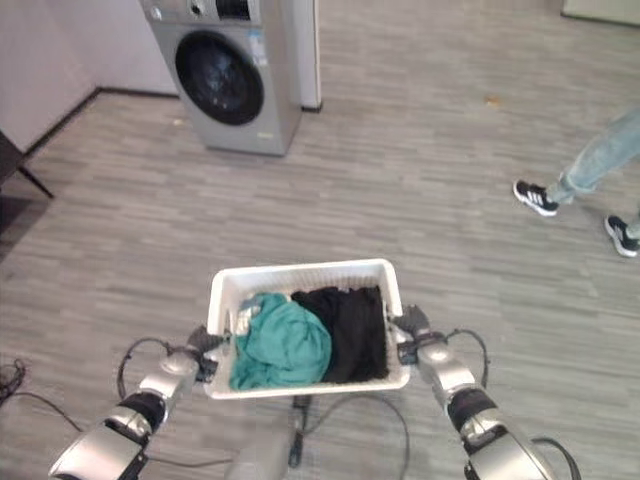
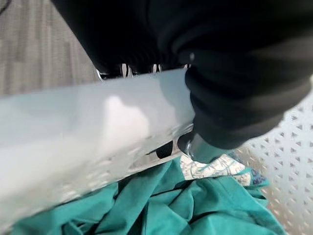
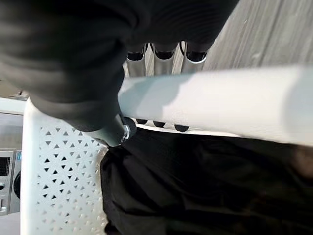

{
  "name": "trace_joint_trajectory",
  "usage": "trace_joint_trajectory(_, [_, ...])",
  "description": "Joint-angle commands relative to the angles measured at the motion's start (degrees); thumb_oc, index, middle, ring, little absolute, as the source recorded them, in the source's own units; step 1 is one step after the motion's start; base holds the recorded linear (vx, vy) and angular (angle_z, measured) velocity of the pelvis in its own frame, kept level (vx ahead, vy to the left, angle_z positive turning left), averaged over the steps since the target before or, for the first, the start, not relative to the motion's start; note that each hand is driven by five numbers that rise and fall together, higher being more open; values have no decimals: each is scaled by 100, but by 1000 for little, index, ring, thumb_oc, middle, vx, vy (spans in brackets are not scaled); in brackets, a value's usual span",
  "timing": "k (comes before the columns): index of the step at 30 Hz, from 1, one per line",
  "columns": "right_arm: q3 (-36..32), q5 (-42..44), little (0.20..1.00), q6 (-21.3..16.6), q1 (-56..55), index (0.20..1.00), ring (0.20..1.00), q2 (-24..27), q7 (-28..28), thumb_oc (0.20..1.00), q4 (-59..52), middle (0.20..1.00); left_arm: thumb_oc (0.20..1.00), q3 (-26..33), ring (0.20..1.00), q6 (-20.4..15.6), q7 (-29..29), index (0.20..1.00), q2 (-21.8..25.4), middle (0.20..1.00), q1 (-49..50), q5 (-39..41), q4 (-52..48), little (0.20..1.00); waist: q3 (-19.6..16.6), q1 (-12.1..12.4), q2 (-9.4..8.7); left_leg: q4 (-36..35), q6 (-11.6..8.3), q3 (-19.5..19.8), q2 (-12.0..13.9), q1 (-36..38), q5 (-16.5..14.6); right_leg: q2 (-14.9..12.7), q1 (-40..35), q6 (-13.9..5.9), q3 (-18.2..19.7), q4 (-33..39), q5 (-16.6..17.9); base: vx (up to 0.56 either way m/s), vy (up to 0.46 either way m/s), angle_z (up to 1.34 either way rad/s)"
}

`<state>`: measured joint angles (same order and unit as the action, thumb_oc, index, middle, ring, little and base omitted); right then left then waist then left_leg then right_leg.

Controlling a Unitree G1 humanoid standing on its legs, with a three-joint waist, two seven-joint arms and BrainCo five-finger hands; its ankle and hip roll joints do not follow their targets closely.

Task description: Grab the laundry basket,head to the washer,open it,put in the laundry and shut it.

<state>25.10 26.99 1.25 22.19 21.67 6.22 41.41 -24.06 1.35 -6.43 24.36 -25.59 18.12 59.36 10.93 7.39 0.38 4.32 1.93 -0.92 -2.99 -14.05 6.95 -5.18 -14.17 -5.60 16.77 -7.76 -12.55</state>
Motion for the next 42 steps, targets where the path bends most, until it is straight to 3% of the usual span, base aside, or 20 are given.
trace_joint_trajectory(1, [-306, 157, 200, -440, 233, 200, 200, -207, -414, 200, -434, 200, 200, 60, 200, -434, 235, 200, 14, 200, -380, 320, -387, 200, -742, 10, -247, 125, -197, -50, 52, -19, -221, 122, 333, -445, -298, -465, 853, 646, 465, -59])
trace_joint_trajectory(6, [-394, 102, 200, -464, 236, 200, 200, -273, -411, 200, -455, 200, 200, 44, 200, -442, 178, 200, 74, 200, -384, 336, -545, 200, -584, -88, -155, 331, 6, 42, -12, 445, -685, 110, 1143, -530, -508, -2186, 2074, 255, 208, -17])
trace_joint_trajectory(8, [-424, 92, 200, -462, 202, 200, 200, -303, -383, 200, -441, 200, 200, 30, 200, -438, 160, 200, 87, 200, -421, 293, -554, 200, -491, -209, -52, 268, 61, 101, 26, 729, -775, 209, 1473, -470, -725, -2601, 1991, 242, 228, 18])
trace_joint_trajectory(9, [-411, 124, 200, -472, 223, 200, 200, -311, -409, 200, -405, 200, 200, 15, 200, -436, 168, 200, 66, 200, -459, 284, -522, 200, -487, -293, 25, 195, 87, 219, 44, 873, -803, 541, 1760, -400, -652, -2604, 1749, 276, 174, 22])
trace_joint_trajectory(11, [-396, 122, 200, -447, 254, 200, 200, -302, -444, 200, -397, 200, 200, 6, 200, -424, 207, 200, 101, 200, -509, 284, -528, 200, -425, -363, 9, 57, 102, 323, -2, 1196, -882, 467, 2131, -230, -1043, -2197, 1225, 303, 143, 10])
trace_joint_trajectory(13, [-370, 158, 200, -463, 253, 200, 200, -267, -459, 200, -353, 200, 200, 4, 200, -442, 218, 200, 78, 200, -527, 264, -458, 200, -412, -508, -43, -110, 58, 429, -107, 1473, -992, 594, 2360, -222, -1259, -1012, 1046, 395, 83, 34])
trace_joint_trajectory(14, [-347, 273, 200, -472, 298, 200, 200, -191, -427, 200, -328, 200, 200, -32, 200, -437, 238, 200, 77, 200, -610, 234, -425, 200, -361, -634, -122, -165, 13, 592, -220, 1711, -1104, 770, 2500, -277, -1052, -76, 1193, 518, 50, 18])
trace_joint_trajectory(16, [-409, 320, 200, -472, 243, 200, 200, -90, -383, 200, -404, 200, 200, -6, 200, -454, 274, 200, 79, 200, -628, 182, -421, 200, -312, -847, -191, -139, -83, 927, -280, 2174, -1431, 743, 2871, -470, -1019, 836, 1611, 633, -14, 19])
trace_joint_trajectory(19, [-521, 333, 200, -446, 72, 200, 200, -1, -417, 200, -469, 200, 200, 77, 200, -472, 287, 200, -17, 200, -536, 173, -453, 200, -465, -995, -291, 10, -167, 1285, -241, 2607, -1615, 741, 2845, -419, -899, 739, 1911, 502, -101, 103])
trace_joint_trajectory(21, [-606, 393, 200, -454, -45, 200, 200, 95, -421, 200, -540, 200, 200, 78, 200, -459, 301, 200, -100, 200, -478, 198, -481, 200, -582, -1080, -240, 199, -279, 1426, -94, 2707, -1520, 786, 2733, -278, -897, 658, 1962, 412, -114, 89])
trace_joint_trajectory(23, [-648, 392, 200, -446, -179, 200, 200, 202, -445, 200, -597, 200, 200, 89, 200, -443, 307, 200, -215, 200, -436, 218, -414, 200, -644, -1206, -120, 682, -560, 1503, 53, 2671, -1145, 867, 2635, -115, -1024, 414, 1791, 491, -114, 56])
trace_joint_trajectory(24, [-664, 424, 200, -471, -222, 200, 200, 221, -441, 200, -591, 200, 200, 100, 200, -435, 318, 200, -317, 200, -422, 199, -323, 200, -643, -1270, 9, 1567, -1017, 1450, 210, 2360, -274, 935, 2335, 32, -1169, 447, 1630, 473, -105, 39])
trace_joint_trajectory(25, [-659, 425, 200, -474, -251, 200, 200, 225, -443, 200, -607, 200, 200, 78, 200, -425, 344, 200, -327, 200, -458, 202, -297, 200, -611, -1250, -79, 2034, -1145, 1434, 139, 2041, 59, 852, 2172, 58, -1122, 505, 1601, 343, -78, 37])
trace_joint_trajectory(27, [-641, 463, 200, -516, -246, 200, 200, 226, -446, 200, -599, 200, 200, 48, 200, -432, 365, 200, -347, 200, -489, 229, -278, 200, -544, -1187, -170, 2652, -1156, 1372, 28, 1691, 140, 796, 2022, 105, -1053, 536, 1569, 187, -96, 28])
trace_joint_trajectory(28, [-617, 480, 200, -526, -246, 200, 200, 230, -428, 200, -599, 200, 200, 61, 200, -435, 354, 200, -357, 200, -468, 264, -315, 200, -482, -1123, -236, 3080, -1085, 1245, -46, 1474, 148, 782, 1908, 156, -967, 528, 1525, 371, -227, 24])
trace_joint_trajectory(29, [-610, 409, 200, -489, -235, 200, 200, 271, -396, 200, -658, 200, 200, 134, 200, -420, 331, 200, -326, 200, -471, 299, -382, 200, -437, -1050, -325, 3045, -900, 850, 98, 1163, 106, 738, 1698, 244, -957, 530, 1384, 381, -207, -2])
trace_joint_trajectory(32, [-619, 437, 200, -500, -262, 200, 200, 235, -376, 200, -653, 200, 200, 99, 200, -433, 327, 200, -388, 200, -495, 339, -348, 200, -402, -901, -369, 2646, -721, 584, 78, 695, -246, 697, 1445, 257, -948, 567, 1245, 275, -72, -16])
trace_joint_trajectory(34, [-649, 381, 200, -541, -396, 200, 200, 219, -344, 200, -781, 200, 200, 94, 200, -445, 314, 200, -371, 200, -392, 315, -394, 200, -436, -773, -283, 1209, -495, 349, -17, 259, -660, 776, 1206, 193, -875, 592, 1052, 453, 17, -18])
trace_joint_trajectory(40, [-630, 207, 200, -592, -410, 200, 200, 165, -326, 200, -678, 200, 200, 140, 200, -446, 349, 200, -262, 200, -228, 300, -471, 200, -484, -376, -82, -924, -507, 348, 53, -74, 57, 928, 356, 192, -498, 795, 630, 365, 82, -38])
trace_joint_trajectory(42, [-622, 172, 200, -566, -337, 200, 200, 95, -346, 200, -608, 200, 200, 139, 200, -427, 361, 200, -245, 200, -210, 307, -474, 200, -520, -237, -66, -860, -498, 156, 71, -9, 226, 928, 137, 197, -369, 791, 475, 375, 141, -52])
